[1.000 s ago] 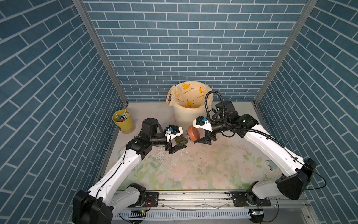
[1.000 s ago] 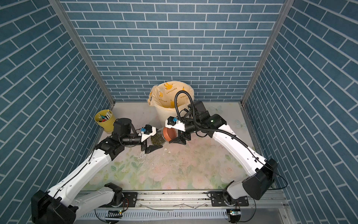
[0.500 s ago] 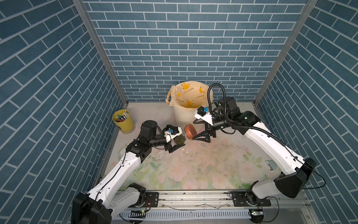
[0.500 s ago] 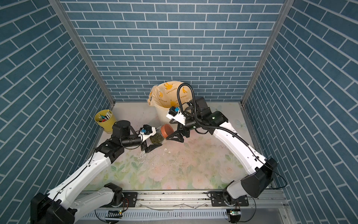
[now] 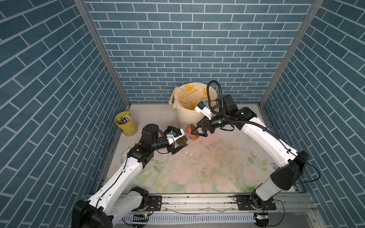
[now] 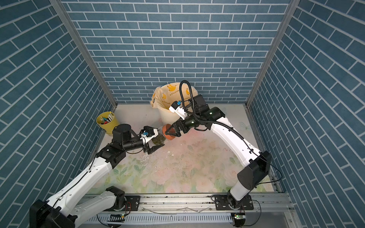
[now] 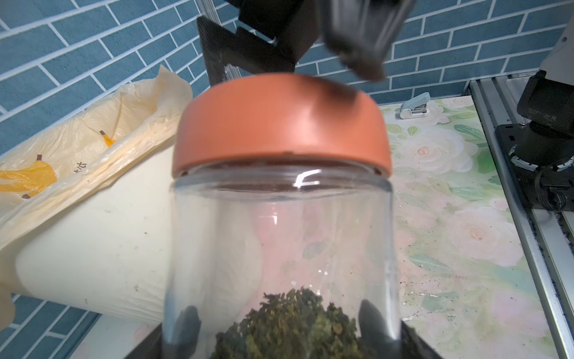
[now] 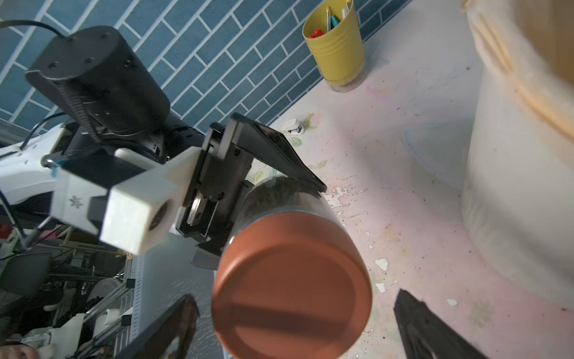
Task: Empty moldy tea leaves from jars
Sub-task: Unscrew the lid from the jar.
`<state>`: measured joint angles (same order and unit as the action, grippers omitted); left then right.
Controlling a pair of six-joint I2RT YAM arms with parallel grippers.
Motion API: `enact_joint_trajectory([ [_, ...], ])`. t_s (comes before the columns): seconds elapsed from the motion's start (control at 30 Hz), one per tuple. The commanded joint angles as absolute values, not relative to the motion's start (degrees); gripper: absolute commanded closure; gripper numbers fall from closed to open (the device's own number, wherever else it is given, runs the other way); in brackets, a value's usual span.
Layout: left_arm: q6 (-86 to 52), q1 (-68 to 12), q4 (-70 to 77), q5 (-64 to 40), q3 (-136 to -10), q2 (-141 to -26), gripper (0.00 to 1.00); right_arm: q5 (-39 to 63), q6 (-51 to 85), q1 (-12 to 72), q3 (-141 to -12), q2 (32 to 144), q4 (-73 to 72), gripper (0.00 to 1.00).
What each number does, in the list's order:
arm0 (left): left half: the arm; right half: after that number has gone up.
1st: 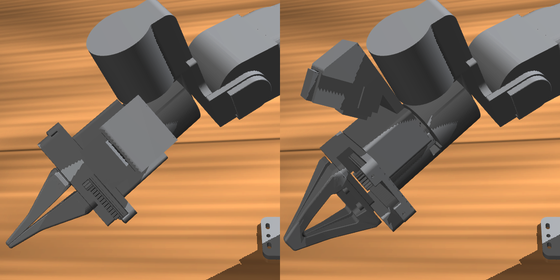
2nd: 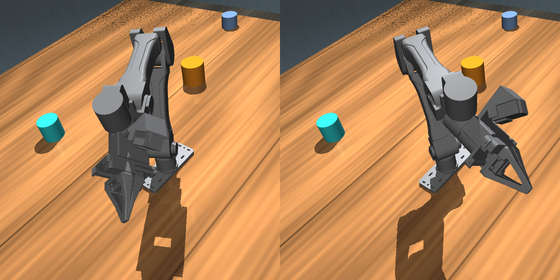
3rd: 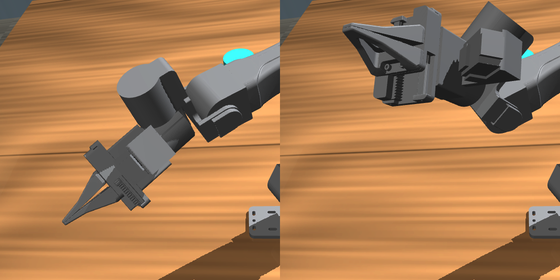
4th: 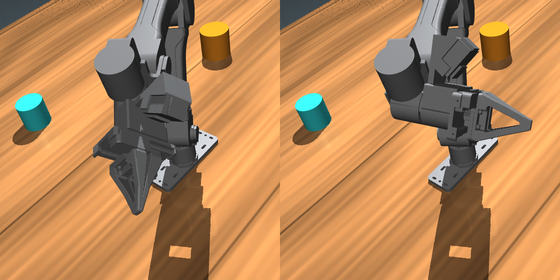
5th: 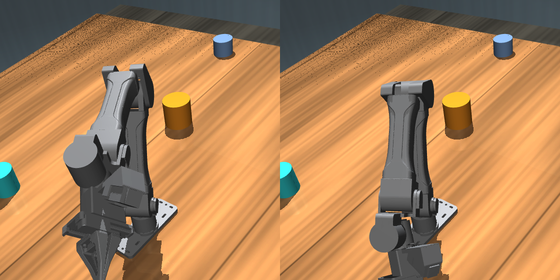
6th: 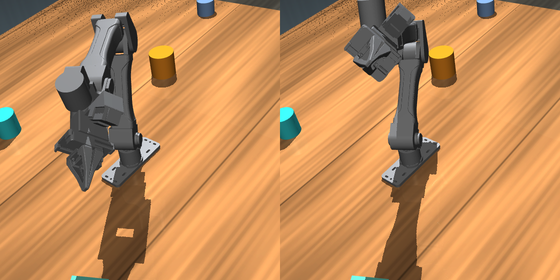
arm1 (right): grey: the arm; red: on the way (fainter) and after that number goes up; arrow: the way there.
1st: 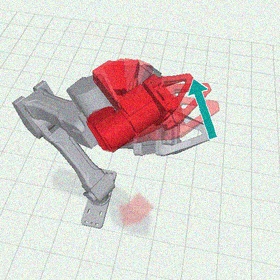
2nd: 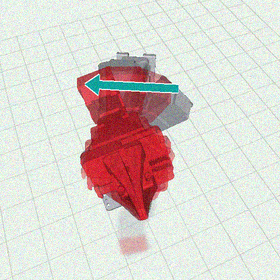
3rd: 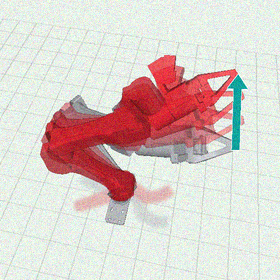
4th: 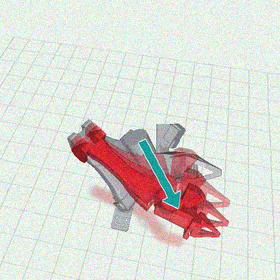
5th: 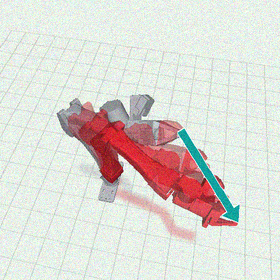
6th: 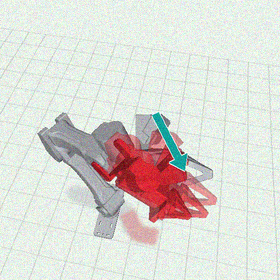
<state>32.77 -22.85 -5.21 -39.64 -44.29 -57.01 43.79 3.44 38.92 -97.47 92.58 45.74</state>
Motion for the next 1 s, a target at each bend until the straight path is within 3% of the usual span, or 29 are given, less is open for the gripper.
enact_joint_trajectory([
  [0.0,32.26,-22.78,-0.17,-40.16,-44.52,-55.36,1.00,45.06,9.94,38.78,-94.54,91.72,43.31,0.01],
  [0.27,32.38,-22.83,-0.53,-40.43,-44.65,-55.81,1.00,49.56,12.50,39.49,-91.71,91.60,38.32,0.01],
  [0.67,32.63,-22.86,-1.40,-40.52,-44.83,-55.97,1.00,45.69,11.59,39.76,-94.78,93.58,40.25,0.04],
  [0.83,32.70,-22.85,-1.65,-40.61,-44.92,-55.98,1.00,41.55,8.25,41.11,-96.57,94.37,44.20,0.14],
  [0.97,32.71,-22.91,-1.92,-40.61,-45.06,-55.94,1.00,37.54,5.60,42.18,-97.79,95.42,47.25,0.35],
])
